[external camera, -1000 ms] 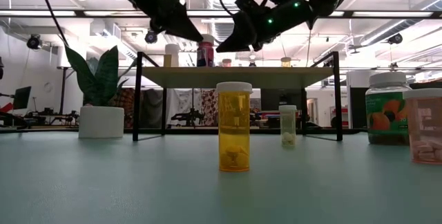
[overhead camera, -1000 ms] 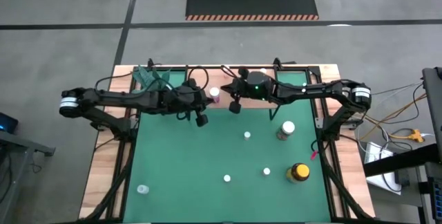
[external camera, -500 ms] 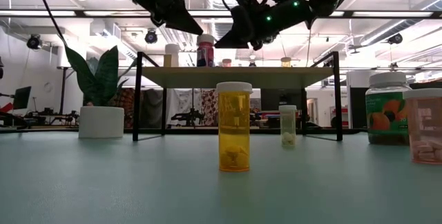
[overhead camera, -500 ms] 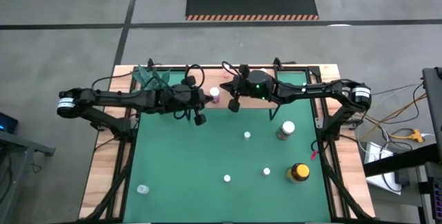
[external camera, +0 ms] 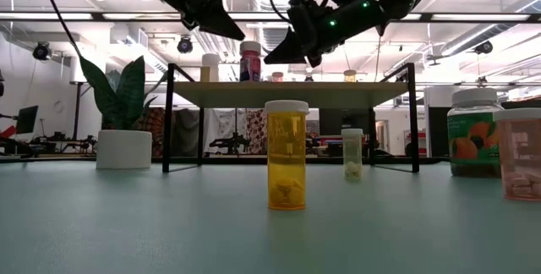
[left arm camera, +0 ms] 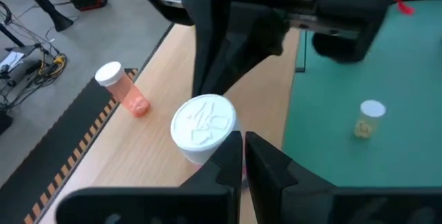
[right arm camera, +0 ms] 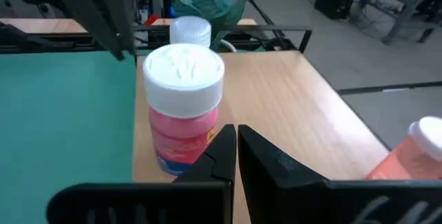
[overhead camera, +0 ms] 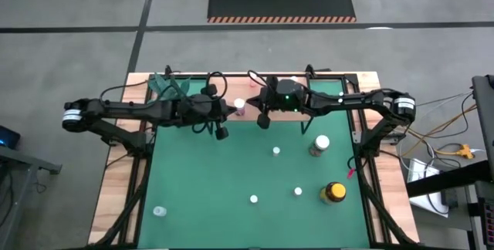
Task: Pick and place medicine bottles onto shelf by color
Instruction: Put the pink and blue pill bottle on the shelf
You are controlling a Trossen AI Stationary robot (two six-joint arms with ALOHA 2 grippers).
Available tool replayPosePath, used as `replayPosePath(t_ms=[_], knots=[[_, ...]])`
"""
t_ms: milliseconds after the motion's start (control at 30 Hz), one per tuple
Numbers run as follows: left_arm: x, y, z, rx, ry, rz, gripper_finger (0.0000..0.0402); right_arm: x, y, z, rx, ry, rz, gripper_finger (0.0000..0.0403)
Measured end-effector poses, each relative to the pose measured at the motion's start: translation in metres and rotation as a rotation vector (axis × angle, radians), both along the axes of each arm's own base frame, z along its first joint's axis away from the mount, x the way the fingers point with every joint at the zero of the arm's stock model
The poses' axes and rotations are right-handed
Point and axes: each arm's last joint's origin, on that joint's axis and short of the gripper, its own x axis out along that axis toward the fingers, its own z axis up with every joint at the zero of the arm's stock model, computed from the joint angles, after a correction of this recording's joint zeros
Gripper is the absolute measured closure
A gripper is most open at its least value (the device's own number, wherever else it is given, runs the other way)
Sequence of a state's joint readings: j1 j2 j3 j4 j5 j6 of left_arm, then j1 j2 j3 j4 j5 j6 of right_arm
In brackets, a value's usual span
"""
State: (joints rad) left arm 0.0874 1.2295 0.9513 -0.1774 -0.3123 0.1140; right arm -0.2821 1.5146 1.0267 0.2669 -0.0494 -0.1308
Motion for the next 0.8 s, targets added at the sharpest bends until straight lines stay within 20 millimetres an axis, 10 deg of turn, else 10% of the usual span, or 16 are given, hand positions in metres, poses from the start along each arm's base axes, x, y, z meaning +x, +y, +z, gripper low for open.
replayPosePath(t_ms=[800], knots=[[0.006,0.002,-0.013,0.046,0.032,0.044,0.0400,0.005,0.003,-0.004,0.012,-0.022,0.085,0.0394]])
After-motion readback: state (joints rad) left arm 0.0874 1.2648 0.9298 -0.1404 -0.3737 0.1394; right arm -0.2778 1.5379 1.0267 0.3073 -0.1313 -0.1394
